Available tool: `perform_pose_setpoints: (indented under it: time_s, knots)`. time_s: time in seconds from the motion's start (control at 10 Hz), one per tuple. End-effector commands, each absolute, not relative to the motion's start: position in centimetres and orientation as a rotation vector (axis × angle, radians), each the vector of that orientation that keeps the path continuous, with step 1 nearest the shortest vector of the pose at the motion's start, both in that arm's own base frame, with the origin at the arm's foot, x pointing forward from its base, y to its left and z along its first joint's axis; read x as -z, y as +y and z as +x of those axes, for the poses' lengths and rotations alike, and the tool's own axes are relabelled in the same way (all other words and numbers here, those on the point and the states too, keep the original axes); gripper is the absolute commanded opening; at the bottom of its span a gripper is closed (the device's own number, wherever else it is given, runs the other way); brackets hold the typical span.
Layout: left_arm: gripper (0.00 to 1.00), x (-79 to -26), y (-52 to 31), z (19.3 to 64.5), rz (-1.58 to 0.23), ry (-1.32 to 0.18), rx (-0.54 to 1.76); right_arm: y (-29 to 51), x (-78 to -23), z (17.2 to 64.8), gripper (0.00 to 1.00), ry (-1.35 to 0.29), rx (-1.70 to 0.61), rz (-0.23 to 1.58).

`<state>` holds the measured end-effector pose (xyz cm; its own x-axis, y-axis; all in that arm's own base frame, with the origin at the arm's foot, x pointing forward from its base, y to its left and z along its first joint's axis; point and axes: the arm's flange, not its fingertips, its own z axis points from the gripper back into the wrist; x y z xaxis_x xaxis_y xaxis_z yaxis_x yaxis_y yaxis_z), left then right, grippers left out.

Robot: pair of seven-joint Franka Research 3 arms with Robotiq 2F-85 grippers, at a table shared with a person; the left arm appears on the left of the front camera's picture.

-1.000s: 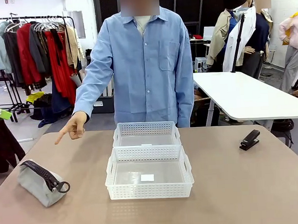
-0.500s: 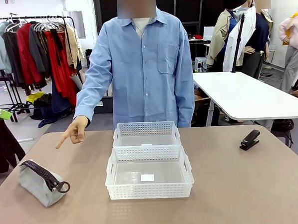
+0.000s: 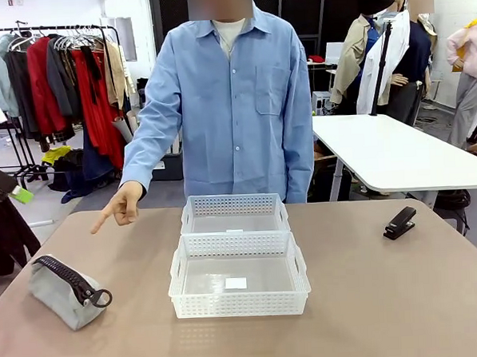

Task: Distribute items into two baskets.
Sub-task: Pick up the Pencil pouch that the person points to.

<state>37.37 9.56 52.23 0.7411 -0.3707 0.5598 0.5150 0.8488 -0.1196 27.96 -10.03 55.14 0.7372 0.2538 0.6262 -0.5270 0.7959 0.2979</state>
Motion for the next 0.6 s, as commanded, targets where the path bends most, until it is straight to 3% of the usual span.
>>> perform_pose_setpoints:
  time_s: [0.0,0.3,0.5]
  knots:
    - [1.0,-52.1,7.9,37.1,-0.212,-0.438,0.429,-10.0,-55.2,27.9,1.0,-0.606,-0.45,0.494]
    - [1.0,-49.8,5.4,38.0,-0.116,-0.289,0.177,-10.0,-55.2,27.9,1.0,-0.606,-0.45,0.494]
    - [1.0,-48.8,4.5,39.1,-0.102,-0.268,0.0,-10.0,-55.2,27.9,1.0,-0.606,-0.45,0.494]
